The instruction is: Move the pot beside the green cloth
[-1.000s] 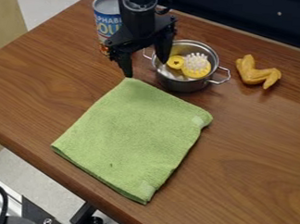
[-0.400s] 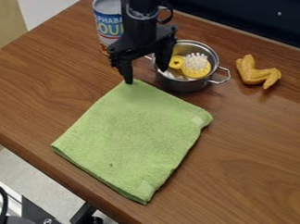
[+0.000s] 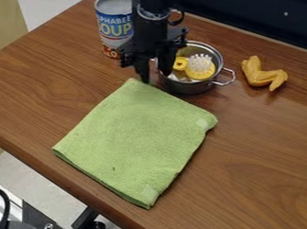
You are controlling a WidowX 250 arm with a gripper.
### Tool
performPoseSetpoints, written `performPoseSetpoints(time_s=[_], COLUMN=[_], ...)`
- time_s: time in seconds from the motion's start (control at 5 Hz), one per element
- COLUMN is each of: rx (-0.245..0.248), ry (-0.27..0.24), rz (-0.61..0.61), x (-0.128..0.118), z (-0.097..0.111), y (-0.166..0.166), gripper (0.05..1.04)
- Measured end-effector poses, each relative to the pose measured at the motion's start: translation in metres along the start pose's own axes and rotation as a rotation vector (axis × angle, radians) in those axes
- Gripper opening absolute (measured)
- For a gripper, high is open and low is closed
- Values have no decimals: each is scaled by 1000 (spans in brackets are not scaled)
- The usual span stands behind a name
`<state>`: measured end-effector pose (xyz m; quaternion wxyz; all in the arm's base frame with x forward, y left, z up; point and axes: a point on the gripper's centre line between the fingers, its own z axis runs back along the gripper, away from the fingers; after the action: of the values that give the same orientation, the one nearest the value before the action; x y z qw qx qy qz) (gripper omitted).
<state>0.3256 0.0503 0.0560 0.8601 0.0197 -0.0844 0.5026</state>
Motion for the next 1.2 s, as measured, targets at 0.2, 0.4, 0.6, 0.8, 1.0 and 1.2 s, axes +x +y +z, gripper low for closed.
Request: performPoseSetpoints(time_s=[0.2, 0.4, 0.6, 0.8, 1.0, 1.2], rx=[13, 8, -10, -28, -73, -82], ry=[10, 7, 12, 56, 94, 103], rz=[-10, -14, -13, -14, -38, -49], x=[-2, -2, -2, -4, -10, -11], z=[-7, -8, -6, -3, 11, 20], y=[-1, -3, -7, -6, -9, -17], gripper=[193, 77, 67, 66, 55, 55])
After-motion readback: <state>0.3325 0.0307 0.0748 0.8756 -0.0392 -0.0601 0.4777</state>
